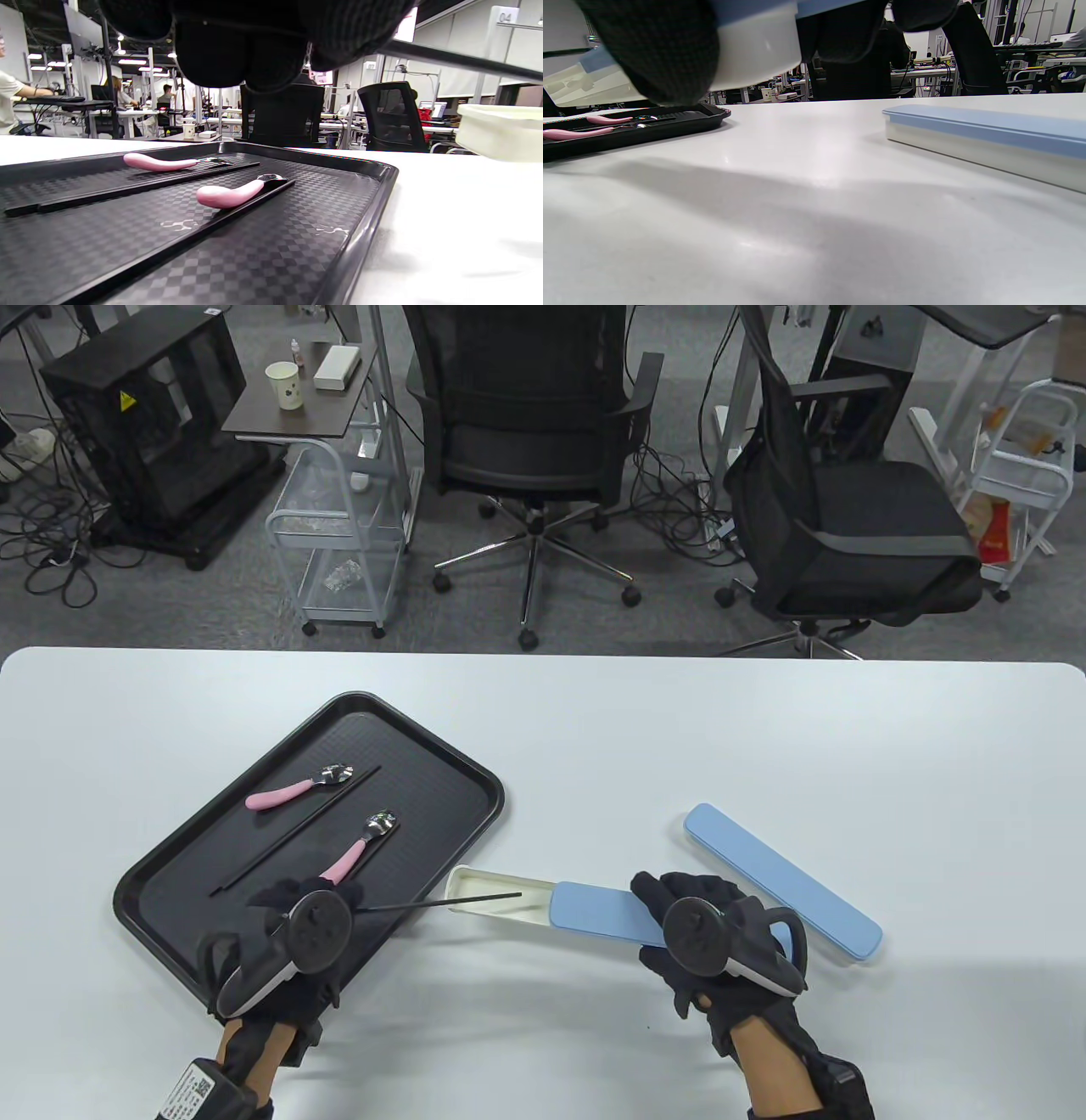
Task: Slide to open lunch boxes and place utensils
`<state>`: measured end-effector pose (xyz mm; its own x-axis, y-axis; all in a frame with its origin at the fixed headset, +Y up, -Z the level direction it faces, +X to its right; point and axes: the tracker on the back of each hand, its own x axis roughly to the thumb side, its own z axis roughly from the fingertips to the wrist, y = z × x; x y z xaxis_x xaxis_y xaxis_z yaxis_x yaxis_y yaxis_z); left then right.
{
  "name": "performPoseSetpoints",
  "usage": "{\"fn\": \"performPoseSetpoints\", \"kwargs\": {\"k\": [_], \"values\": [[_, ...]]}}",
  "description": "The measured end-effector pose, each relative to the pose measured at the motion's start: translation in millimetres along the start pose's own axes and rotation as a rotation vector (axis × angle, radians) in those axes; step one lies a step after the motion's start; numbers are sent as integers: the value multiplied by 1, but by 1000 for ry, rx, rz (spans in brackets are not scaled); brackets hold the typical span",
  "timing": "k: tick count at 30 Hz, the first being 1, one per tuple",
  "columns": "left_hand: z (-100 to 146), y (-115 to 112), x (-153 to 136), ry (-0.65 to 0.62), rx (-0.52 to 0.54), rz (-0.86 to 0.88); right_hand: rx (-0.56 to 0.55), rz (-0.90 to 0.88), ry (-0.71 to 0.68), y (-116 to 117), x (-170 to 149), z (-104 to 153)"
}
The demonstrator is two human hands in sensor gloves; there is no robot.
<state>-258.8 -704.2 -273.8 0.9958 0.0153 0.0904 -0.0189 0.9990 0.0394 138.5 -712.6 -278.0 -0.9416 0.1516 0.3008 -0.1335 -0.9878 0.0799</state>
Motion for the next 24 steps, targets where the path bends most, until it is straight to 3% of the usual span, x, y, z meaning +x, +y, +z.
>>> {"fn": "performPoseSetpoints", "kwargs": {"k": [13, 24], "values": [[18, 2, 64, -289, 127, -95, 6, 8, -90, 0, 28, 2], [29, 0, 95, -406, 170, -174, 5, -6, -159, 1, 47, 5]]}}
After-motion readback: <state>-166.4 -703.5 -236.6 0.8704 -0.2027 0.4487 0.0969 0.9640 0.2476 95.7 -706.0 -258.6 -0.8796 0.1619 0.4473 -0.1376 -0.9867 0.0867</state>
